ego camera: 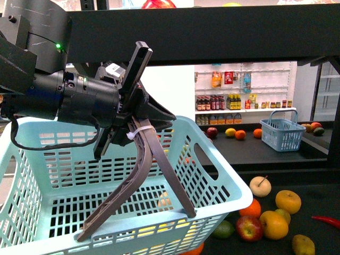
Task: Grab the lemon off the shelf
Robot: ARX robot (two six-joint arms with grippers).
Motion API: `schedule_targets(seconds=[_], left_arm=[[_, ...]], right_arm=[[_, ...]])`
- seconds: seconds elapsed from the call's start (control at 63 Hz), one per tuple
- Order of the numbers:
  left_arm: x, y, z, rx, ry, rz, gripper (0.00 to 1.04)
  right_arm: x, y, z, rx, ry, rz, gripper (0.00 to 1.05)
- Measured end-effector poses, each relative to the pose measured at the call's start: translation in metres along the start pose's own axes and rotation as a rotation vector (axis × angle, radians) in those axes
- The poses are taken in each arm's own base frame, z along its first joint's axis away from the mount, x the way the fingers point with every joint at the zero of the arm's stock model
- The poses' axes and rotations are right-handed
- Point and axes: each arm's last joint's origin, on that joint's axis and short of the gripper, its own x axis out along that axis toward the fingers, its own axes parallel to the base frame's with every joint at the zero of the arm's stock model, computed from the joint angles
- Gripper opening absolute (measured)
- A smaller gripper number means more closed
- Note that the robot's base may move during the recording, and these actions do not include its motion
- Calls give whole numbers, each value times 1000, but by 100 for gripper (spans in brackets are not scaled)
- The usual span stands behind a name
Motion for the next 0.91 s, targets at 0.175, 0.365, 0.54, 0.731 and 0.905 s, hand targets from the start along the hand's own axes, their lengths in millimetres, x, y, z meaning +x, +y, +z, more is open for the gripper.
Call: schedule_targets(seconds=[0.175,0.365,0.54,0.731,0.905], left_arm=[[0,0,0,0,0,0,11],[0,0,4,-39,-81,31,11],[-8,11,20,-149,-277,94,11],[-39,39,48,-285,-505,113,11],[-83,58,73,-339,-686,91,11]], right_arm=[[0,0,0,0,0,0,83],[0,0,0,0,0,0,97],[0,0,0,0,0,0,97],[0,0,0,0,0,0,97],[0,0,0,0,0,0,97]])
